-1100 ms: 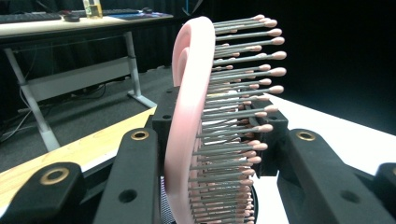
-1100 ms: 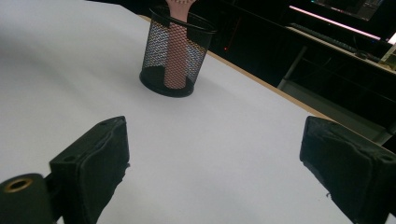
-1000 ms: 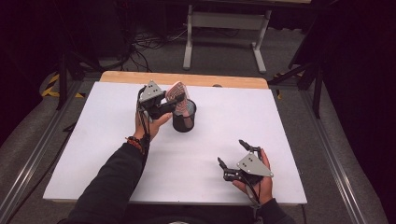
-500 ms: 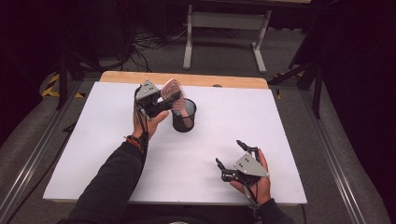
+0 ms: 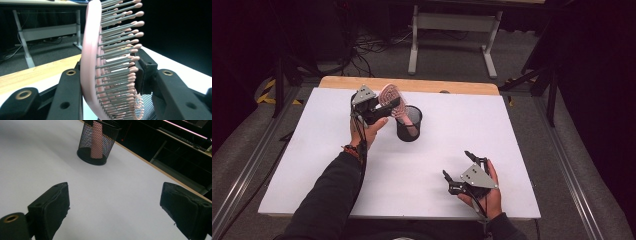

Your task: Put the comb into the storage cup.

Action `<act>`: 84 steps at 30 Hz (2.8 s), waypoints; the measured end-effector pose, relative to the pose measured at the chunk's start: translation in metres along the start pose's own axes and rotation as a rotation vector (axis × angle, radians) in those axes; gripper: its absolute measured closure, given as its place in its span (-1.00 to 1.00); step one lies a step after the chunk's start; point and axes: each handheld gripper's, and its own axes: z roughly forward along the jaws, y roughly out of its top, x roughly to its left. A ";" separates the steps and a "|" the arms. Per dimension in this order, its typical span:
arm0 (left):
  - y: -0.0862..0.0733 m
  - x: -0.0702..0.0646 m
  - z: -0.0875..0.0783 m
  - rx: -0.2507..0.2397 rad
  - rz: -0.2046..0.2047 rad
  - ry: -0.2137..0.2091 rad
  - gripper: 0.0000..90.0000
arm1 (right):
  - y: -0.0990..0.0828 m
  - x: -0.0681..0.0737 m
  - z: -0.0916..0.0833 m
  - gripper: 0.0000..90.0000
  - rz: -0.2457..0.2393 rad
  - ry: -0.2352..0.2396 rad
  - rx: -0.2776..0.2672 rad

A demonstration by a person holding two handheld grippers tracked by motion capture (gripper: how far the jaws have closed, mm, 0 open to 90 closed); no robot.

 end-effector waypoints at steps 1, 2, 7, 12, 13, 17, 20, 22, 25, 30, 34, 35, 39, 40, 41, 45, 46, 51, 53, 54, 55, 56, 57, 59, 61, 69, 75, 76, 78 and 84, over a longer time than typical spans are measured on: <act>-0.001 0.001 0.000 0.010 0.001 0.006 0.27 | 0.000 0.000 0.000 -0.79 0.000 0.001 0.001; -0.001 0.001 0.000 0.010 0.001 0.006 0.25 | 0.000 0.000 0.000 -0.79 0.000 0.001 0.001; -0.004 0.007 -0.002 0.008 -0.016 0.010 0.24 | 0.000 0.000 0.000 -0.79 -0.004 -0.002 0.001; -0.008 0.011 -0.004 0.006 -0.034 0.013 0.22 | 0.000 -0.002 0.000 -0.79 -0.004 -0.005 0.003; -0.008 0.012 -0.004 0.005 -0.043 0.008 0.21 | 0.000 -0.002 -0.001 -0.79 -0.003 -0.006 0.002; -0.009 0.012 -0.004 0.011 -0.032 0.015 0.18 | 0.000 -0.001 -0.001 -0.79 -0.005 -0.006 -0.006; -0.010 0.012 -0.004 0.019 -0.033 0.025 0.08 | 0.000 -0.002 -0.001 -0.79 -0.003 -0.006 -0.004; -0.010 0.012 -0.005 0.021 -0.035 0.025 0.03 | 0.000 -0.002 -0.001 -0.79 0.002 -0.002 -0.008; -0.009 0.013 -0.006 0.022 -0.028 0.034 -0.04 | 0.000 -0.003 -0.002 -0.79 0.003 -0.003 -0.013; -0.007 0.012 -0.009 0.018 -0.025 0.044 -0.13 | 0.000 -0.002 -0.002 -0.79 0.001 -0.002 -0.013; -0.006 0.013 -0.010 0.017 -0.024 0.045 -0.16 | 0.000 -0.002 -0.002 -0.79 -0.001 -0.002 -0.011; -0.006 0.013 -0.010 0.019 -0.022 0.046 -0.20 | 0.000 -0.002 -0.002 -0.79 -0.001 -0.001 -0.010; -0.006 0.013 -0.009 0.033 -0.019 0.056 -0.36 | 0.000 -0.003 -0.002 -0.79 0.001 -0.001 -0.012; -0.007 0.013 -0.009 0.037 -0.021 0.049 -0.36 | 0.000 -0.003 -0.002 -0.79 0.001 -0.001 -0.012; -0.007 0.014 -0.009 0.037 -0.026 0.043 -0.40 | 0.000 -0.003 -0.002 -0.79 0.001 -0.001 -0.012; -0.005 0.013 -0.012 0.016 -0.017 0.045 -0.50 | 0.000 -0.003 -0.002 -0.79 0.001 -0.001 -0.013; -0.004 0.012 -0.012 0.011 -0.009 0.051 -0.51 | 0.000 -0.003 -0.002 -0.80 0.002 -0.002 -0.014; 0.002 0.010 -0.016 0.000 0.030 0.061 -0.58 | 0.000 -0.003 -0.003 -0.79 0.002 -0.007 -0.025; 0.003 0.009 -0.017 0.009 0.045 0.082 -0.61 | 0.000 -0.003 -0.003 -0.79 0.002 -0.007 -0.024; 0.004 0.009 -0.017 0.009 0.052 0.088 -0.63 | 0.000 -0.003 -0.003 -0.79 0.003 -0.006 -0.023; 0.004 0.009 -0.018 0.009 0.054 0.084 -0.66 | 0.000 -0.003 -0.003 -0.79 0.003 -0.006 -0.022; 0.004 0.009 -0.018 0.010 0.057 0.085 -0.68 | 0.000 -0.003 -0.003 -0.80 0.003 -0.007 -0.023; 0.005 0.008 -0.019 0.014 0.061 0.088 -0.69 | 0.000 -0.003 -0.003 -0.80 0.004 -0.011 -0.023; 0.006 0.008 -0.019 0.011 0.065 0.082 -0.76 | 0.000 -0.004 -0.003 -0.80 0.007 -0.012 -0.027; 0.007 0.008 -0.021 0.018 0.079 0.080 -0.79 | 0.000 -0.004 -0.003 -0.80 0.006 -0.013 -0.024; 0.013 0.008 -0.028 0.014 0.116 0.068 -0.89 | 0.000 -0.003 -0.004 -0.80 0.006 -0.013 -0.030; 0.018 0.004 -0.036 0.008 0.158 0.064 -0.88 | 0.000 -0.003 -0.004 -0.80 0.006 -0.014 -0.029; 0.019 0.004 -0.037 0.006 0.160 0.060 -0.88 | 0.000 -0.003 -0.004 -0.80 0.006 -0.014 -0.029; 0.020 0.002 -0.040 0.013 0.177 0.064 -0.87 | 0.000 -0.003 -0.004 -0.80 0.004 -0.012 -0.028; 0.021 0.000 -0.049 0.015 0.214 0.051 -0.87 | 0.000 -0.003 -0.003 -0.80 0.005 -0.012 -0.027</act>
